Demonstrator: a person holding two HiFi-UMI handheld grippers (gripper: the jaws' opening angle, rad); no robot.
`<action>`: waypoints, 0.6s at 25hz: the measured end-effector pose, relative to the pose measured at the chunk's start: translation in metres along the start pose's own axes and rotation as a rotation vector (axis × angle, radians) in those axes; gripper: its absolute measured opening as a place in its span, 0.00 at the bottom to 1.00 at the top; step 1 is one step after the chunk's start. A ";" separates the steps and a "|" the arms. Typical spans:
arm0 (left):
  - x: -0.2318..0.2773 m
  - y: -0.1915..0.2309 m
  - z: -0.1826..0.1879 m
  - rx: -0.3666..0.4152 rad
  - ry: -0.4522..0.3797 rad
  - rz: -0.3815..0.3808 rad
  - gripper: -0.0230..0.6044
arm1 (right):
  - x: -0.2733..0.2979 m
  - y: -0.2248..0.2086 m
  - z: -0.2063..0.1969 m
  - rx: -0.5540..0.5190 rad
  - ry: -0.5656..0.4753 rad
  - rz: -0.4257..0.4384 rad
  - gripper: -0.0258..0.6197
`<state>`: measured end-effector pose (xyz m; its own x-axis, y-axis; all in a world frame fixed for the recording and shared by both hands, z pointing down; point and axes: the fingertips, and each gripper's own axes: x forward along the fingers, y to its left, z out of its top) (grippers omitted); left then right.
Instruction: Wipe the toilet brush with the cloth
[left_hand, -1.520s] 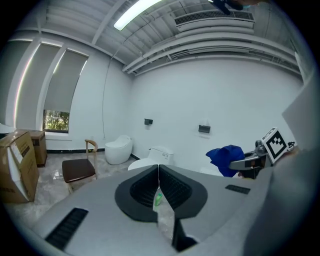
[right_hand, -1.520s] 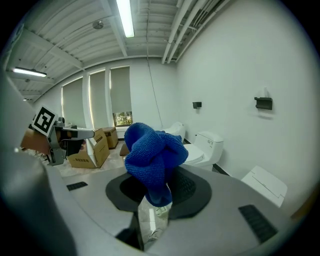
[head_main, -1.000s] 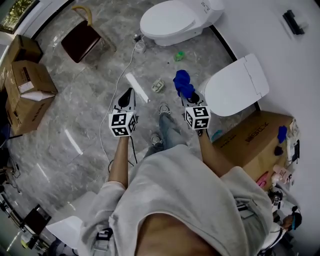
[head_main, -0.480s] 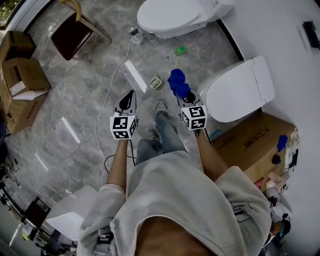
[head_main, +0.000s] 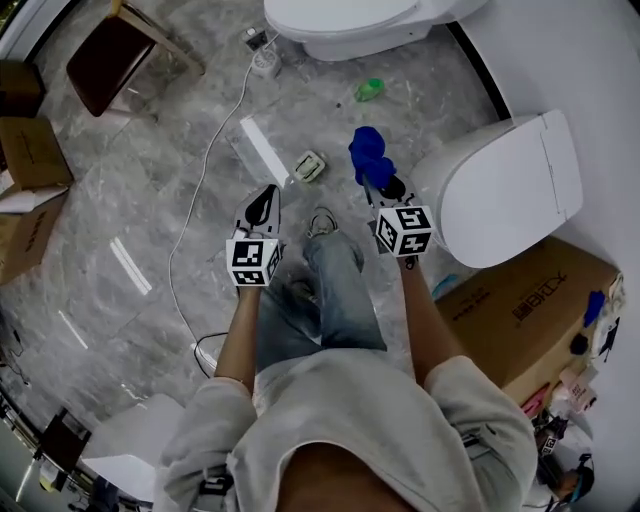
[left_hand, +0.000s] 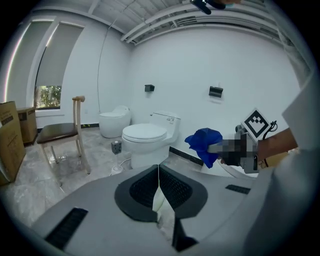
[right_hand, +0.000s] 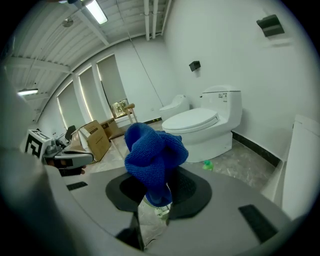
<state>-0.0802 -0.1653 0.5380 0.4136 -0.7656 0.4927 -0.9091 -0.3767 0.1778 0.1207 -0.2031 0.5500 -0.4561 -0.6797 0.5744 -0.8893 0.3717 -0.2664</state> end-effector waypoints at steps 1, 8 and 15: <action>0.009 0.005 -0.016 -0.001 -0.008 0.000 0.07 | 0.012 -0.005 -0.012 0.004 -0.007 0.003 0.21; 0.081 0.026 -0.097 0.018 -0.104 -0.018 0.07 | 0.087 -0.035 -0.081 0.005 -0.066 0.031 0.21; 0.120 0.020 -0.144 0.069 -0.205 -0.089 0.07 | 0.135 -0.033 -0.117 -0.020 -0.145 0.125 0.21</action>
<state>-0.0563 -0.1897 0.7231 0.5000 -0.8151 0.2927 -0.8658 -0.4772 0.1505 0.0926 -0.2334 0.7266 -0.5643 -0.7109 0.4197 -0.8252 0.4704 -0.3126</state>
